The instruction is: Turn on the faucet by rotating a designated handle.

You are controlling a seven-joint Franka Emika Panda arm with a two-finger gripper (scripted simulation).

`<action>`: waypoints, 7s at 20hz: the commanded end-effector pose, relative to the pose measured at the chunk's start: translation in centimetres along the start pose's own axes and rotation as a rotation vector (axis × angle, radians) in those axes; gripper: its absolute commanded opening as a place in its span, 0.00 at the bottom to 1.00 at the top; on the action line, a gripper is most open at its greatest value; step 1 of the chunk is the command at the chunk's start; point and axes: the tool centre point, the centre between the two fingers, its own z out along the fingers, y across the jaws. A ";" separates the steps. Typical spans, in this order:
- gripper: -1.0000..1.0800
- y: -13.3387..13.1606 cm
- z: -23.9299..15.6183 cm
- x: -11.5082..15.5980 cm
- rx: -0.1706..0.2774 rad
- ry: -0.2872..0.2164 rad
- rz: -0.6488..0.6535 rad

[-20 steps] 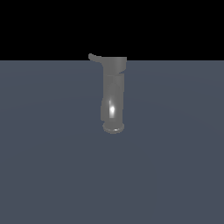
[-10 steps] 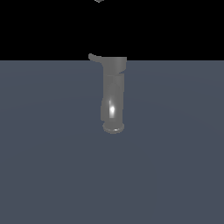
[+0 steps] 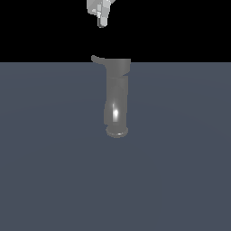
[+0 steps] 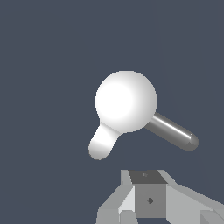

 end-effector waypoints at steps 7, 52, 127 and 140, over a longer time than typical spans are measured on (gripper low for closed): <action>0.00 -3.8 3.7 1.2 -0.005 0.031 0.225; 0.00 -4.3 9.0 -1.4 0.003 0.099 0.505; 0.00 4.5 8.0 7.4 -0.008 0.084 0.447; 0.00 3.1 7.6 11.6 -0.001 0.094 0.485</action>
